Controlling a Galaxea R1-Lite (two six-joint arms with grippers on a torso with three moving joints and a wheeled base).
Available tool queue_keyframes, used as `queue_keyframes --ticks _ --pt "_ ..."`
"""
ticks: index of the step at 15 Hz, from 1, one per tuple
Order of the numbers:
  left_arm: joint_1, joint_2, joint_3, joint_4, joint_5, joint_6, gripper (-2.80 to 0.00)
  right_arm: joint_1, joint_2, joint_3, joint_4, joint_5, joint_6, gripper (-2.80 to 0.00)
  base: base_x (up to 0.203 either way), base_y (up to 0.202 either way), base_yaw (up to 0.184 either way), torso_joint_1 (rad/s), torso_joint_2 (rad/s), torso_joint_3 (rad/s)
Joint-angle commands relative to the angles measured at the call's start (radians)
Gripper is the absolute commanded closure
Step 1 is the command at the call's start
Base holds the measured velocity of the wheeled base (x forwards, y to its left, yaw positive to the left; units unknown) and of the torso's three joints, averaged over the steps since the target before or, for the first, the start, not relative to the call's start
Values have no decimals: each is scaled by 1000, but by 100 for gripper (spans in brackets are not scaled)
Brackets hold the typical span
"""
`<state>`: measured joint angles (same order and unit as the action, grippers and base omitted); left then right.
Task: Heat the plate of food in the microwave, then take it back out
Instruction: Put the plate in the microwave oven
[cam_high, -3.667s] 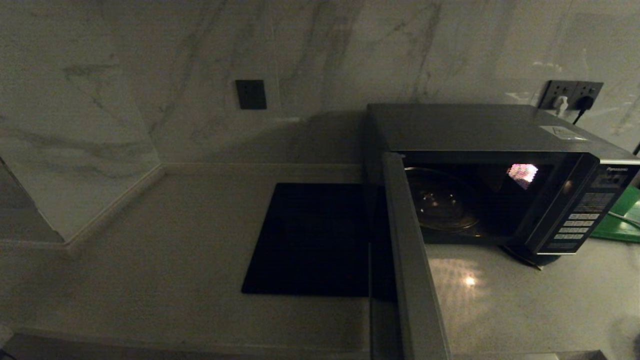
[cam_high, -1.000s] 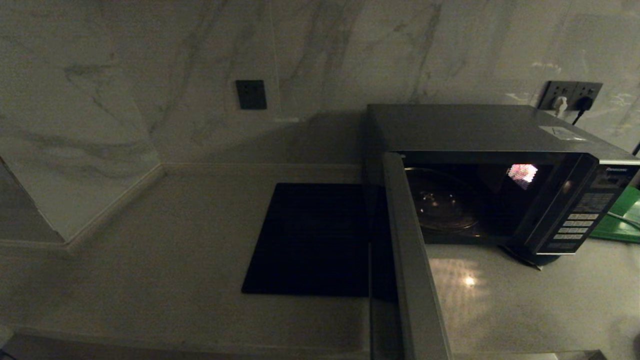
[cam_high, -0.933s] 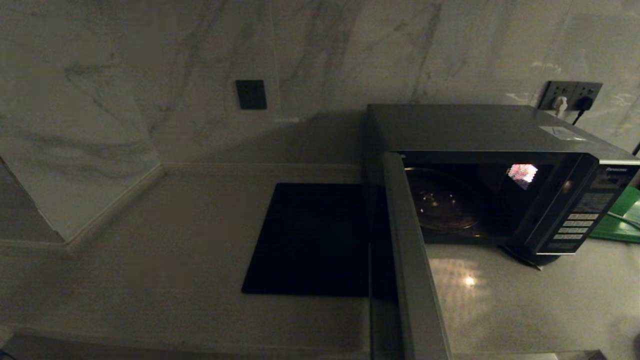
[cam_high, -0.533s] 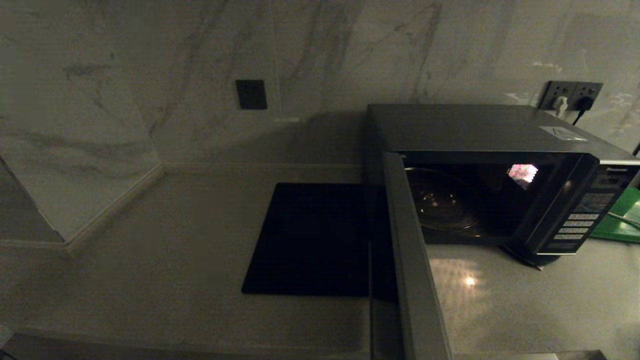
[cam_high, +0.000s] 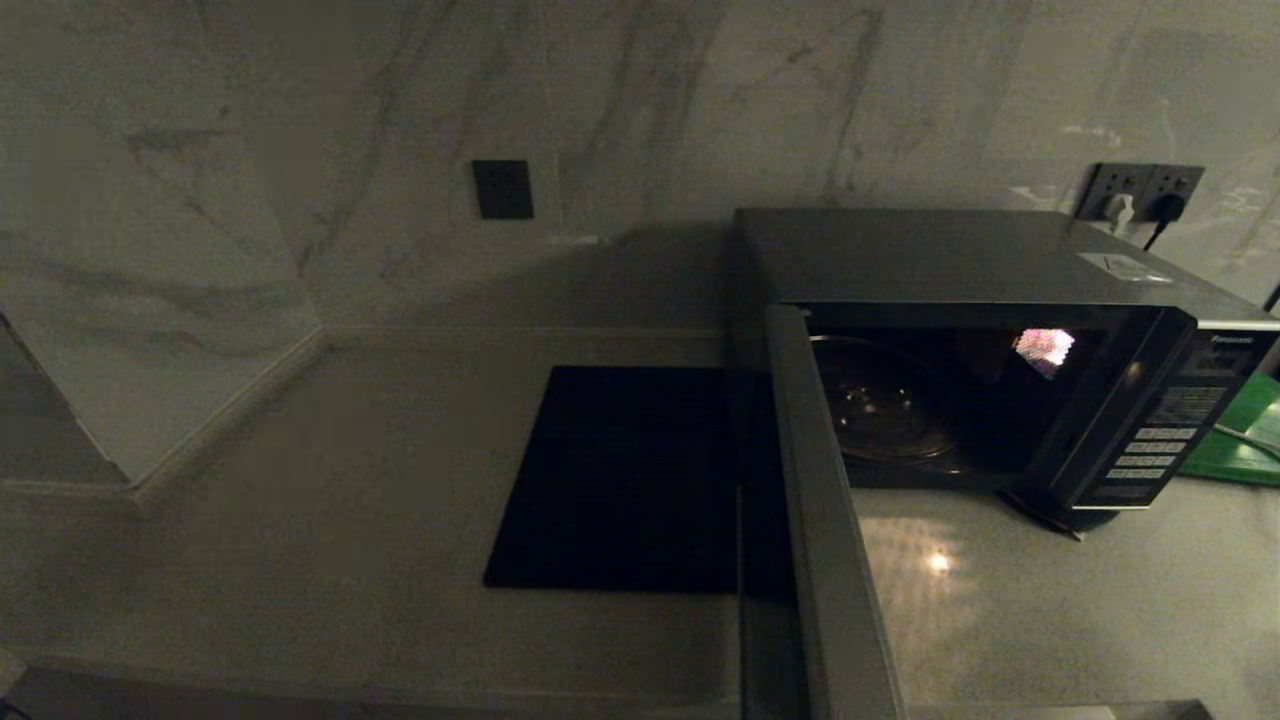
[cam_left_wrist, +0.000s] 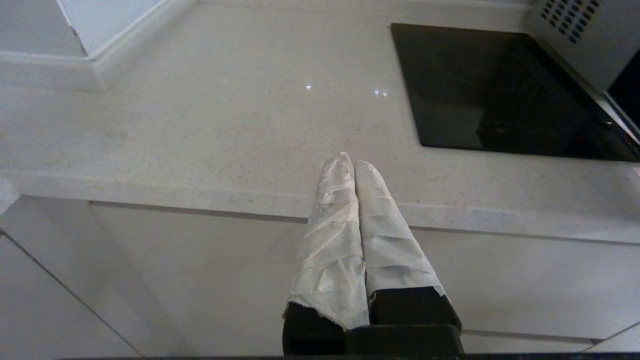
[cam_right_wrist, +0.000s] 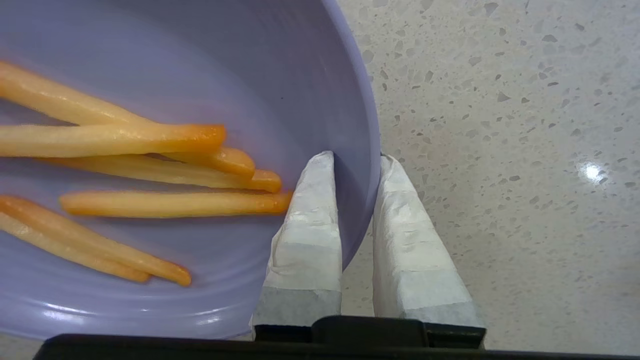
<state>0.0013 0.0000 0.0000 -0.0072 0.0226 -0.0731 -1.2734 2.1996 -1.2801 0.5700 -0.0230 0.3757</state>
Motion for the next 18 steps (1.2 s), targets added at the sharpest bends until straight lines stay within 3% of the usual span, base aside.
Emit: queue_keyframes --ticks 1,18 --pt "0 1 0 0 0 -1 0 0 3 1 4 0 2 0 0 0 0 0 0 0" --pt "1 2 0 0 0 -1 0 -12 -176 54 4 63 1 0 0 0 0 0 0 0"
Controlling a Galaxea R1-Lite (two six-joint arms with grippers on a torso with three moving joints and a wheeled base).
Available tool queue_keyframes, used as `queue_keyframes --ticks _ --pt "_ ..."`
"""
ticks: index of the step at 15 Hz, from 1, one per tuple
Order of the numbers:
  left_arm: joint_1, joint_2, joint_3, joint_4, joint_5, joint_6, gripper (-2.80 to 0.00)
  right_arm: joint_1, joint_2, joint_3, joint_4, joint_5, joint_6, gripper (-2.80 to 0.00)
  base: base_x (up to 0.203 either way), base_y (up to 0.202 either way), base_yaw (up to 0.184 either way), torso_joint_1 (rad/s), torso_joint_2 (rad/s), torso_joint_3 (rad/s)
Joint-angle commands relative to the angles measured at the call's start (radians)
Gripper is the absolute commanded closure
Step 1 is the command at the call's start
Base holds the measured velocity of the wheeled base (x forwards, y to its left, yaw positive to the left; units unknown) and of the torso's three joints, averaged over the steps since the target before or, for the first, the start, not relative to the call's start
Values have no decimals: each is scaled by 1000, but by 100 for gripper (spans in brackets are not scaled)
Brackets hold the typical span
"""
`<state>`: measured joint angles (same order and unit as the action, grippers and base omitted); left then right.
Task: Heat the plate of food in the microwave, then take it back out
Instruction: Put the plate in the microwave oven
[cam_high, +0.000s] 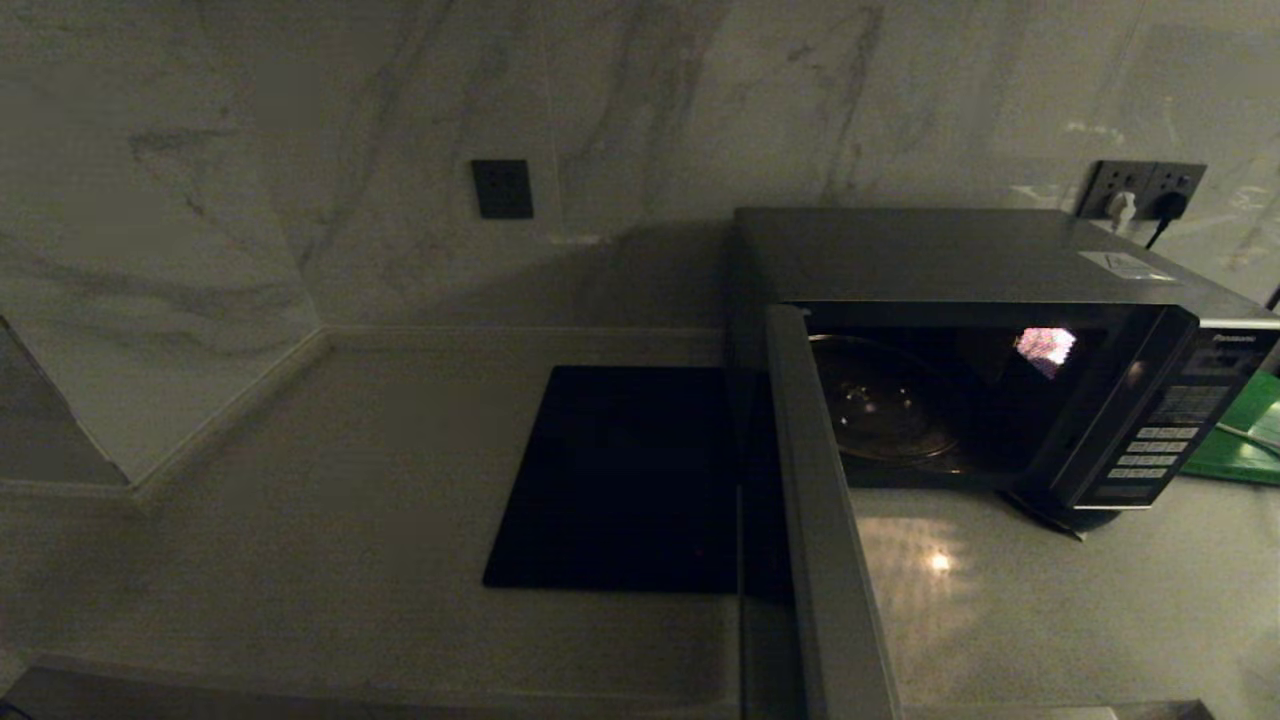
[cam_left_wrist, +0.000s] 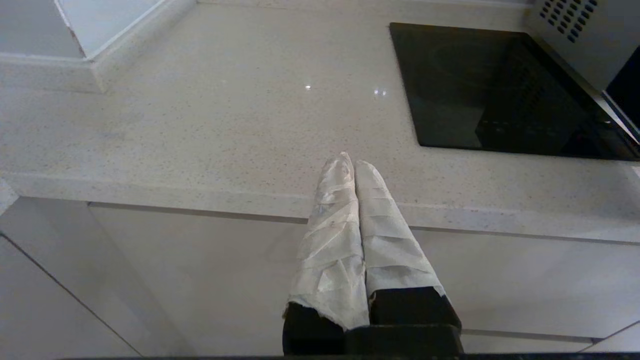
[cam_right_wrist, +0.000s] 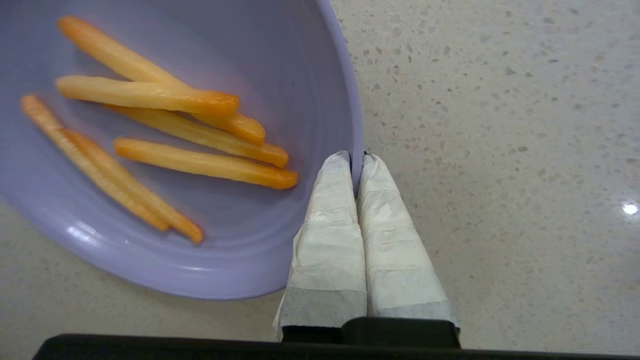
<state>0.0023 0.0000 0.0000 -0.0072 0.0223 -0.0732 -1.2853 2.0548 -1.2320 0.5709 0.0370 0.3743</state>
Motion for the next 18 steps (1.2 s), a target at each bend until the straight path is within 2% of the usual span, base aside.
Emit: queue_keyframes --ticks 1,15,18 --pt "-1 2 0 0 1 0 0 -2 -42 9 3 10 2 0 0 0 0 0 0 0" --pt "-1 2 0 0 1 0 0 -3 -206 93 7 79 -1 0 0 0 0 0 0 0" --pt "-1 0 0 0 1 0 0 -1 -247 106 15 124 -5 0 0 0 0 0 0 0"
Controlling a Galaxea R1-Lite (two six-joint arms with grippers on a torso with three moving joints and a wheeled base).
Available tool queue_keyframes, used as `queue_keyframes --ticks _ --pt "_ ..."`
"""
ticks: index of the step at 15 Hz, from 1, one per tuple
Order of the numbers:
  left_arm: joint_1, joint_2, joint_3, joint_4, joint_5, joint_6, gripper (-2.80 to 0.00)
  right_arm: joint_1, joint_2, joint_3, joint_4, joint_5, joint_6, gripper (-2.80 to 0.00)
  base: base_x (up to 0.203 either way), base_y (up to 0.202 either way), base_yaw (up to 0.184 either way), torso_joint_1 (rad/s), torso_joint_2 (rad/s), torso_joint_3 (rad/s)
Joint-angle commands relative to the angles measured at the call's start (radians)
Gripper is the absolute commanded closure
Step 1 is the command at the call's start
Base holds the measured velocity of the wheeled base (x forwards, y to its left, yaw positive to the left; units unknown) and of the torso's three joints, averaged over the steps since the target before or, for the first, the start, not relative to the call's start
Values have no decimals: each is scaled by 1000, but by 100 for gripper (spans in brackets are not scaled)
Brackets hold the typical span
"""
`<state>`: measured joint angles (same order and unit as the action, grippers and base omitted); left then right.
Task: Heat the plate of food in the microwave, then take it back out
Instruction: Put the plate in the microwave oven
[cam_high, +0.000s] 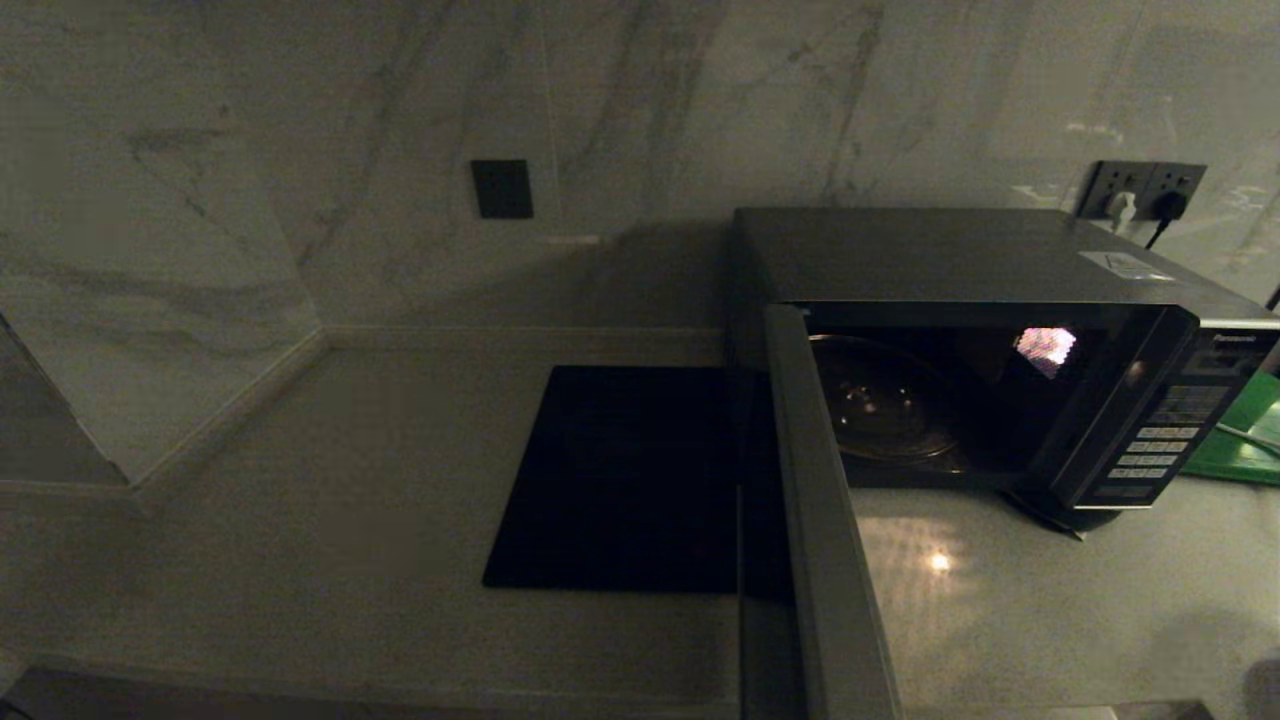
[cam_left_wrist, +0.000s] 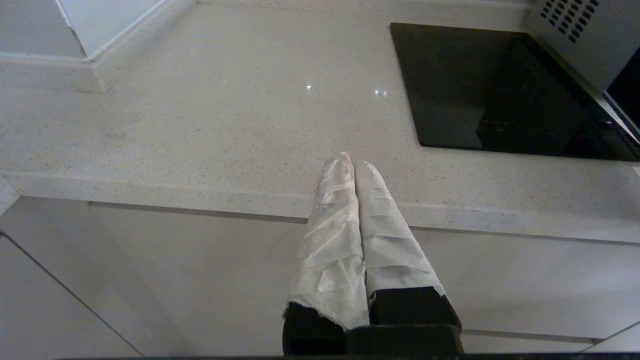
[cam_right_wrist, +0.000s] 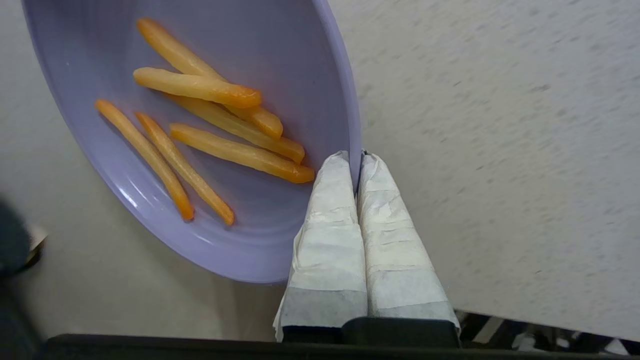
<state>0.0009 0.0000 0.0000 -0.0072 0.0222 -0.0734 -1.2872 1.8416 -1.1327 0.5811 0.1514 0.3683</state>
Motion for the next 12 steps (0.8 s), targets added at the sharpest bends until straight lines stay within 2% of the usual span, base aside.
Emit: queue_keyframes --ticks 1,4,6,12 --pt "1 2 0 0 1 0 0 4 -54 13 6 16 -8 0 0 0 0 0 0 0" --pt "1 1 0 0 1 0 0 23 -124 29 54 56 -59 0 0 0 0 0 0 0" --pt "1 1 0 0 1 0 0 67 -173 38 105 72 -93 0 0 0 0 0 0 0" --pt "1 1 0 0 1 0 0 306 -300 69 189 76 -104 0 0 0 0 0 0 0"
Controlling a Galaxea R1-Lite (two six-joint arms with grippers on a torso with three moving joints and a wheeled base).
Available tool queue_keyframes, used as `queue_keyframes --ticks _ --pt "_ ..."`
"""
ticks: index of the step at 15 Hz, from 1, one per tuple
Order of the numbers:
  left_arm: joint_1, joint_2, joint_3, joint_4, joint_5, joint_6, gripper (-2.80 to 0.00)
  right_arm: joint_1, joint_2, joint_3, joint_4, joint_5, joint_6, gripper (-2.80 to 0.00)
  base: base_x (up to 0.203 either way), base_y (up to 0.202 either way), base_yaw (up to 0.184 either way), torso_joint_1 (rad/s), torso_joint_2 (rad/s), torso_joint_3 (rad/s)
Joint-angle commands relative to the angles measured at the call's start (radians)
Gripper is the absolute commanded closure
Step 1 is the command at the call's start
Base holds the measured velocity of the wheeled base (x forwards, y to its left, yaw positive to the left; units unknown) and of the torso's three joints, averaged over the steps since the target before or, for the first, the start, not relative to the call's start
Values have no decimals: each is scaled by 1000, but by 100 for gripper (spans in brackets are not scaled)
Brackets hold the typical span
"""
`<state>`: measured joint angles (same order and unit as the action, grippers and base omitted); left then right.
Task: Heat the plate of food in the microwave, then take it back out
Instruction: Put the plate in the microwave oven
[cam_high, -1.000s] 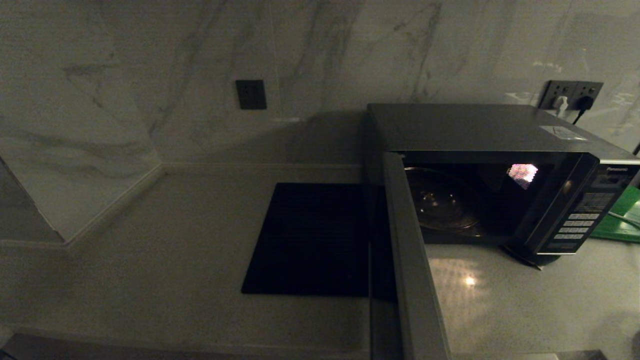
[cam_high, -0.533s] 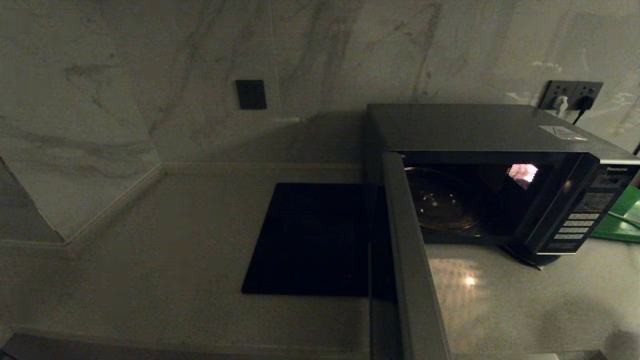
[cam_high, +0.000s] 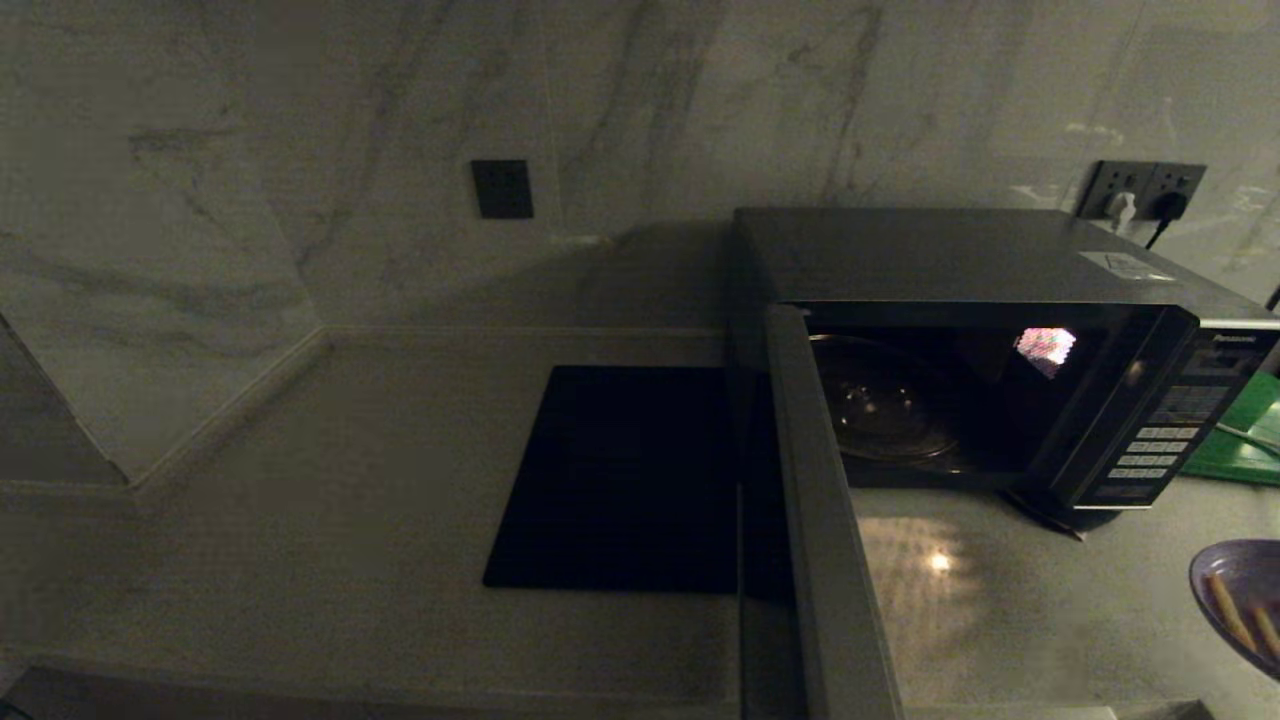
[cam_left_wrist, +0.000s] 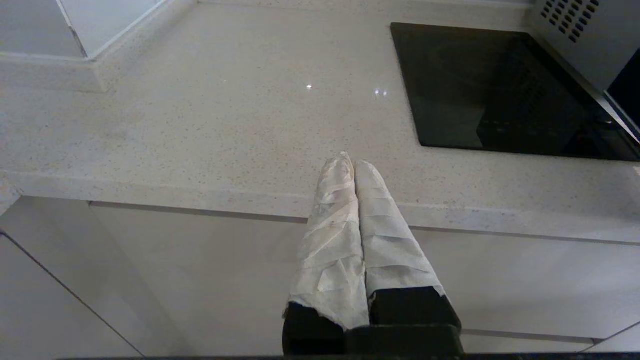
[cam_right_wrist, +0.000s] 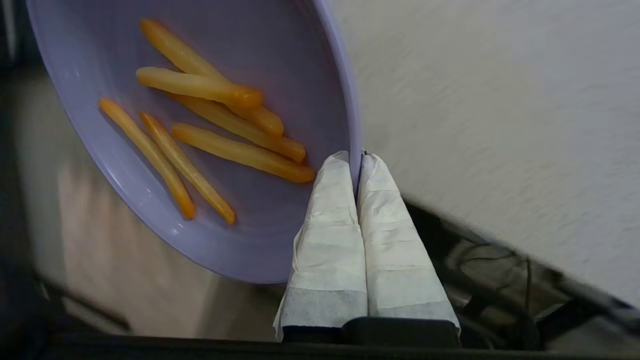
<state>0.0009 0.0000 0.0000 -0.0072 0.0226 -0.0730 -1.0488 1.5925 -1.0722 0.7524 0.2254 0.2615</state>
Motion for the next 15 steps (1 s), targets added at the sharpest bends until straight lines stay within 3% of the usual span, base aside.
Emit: queue_keyframes --ticks 1,10,12,15 --pt "1 2 0 0 0 -1 0 117 -63 14 34 2 6 0 0 0 0 0 0 0" --pt "1 0 0 0 0 -1 0 576 -138 48 77 66 100 0 0 0 0 0 0 0" --pt "2 1 0 0 0 -1 0 682 -144 22 54 67 199 0 0 0 0 0 0 0" --pt "1 0 0 0 0 -1 0 863 -141 -19 -19 -1 470 0 0 0 0 0 0 0"
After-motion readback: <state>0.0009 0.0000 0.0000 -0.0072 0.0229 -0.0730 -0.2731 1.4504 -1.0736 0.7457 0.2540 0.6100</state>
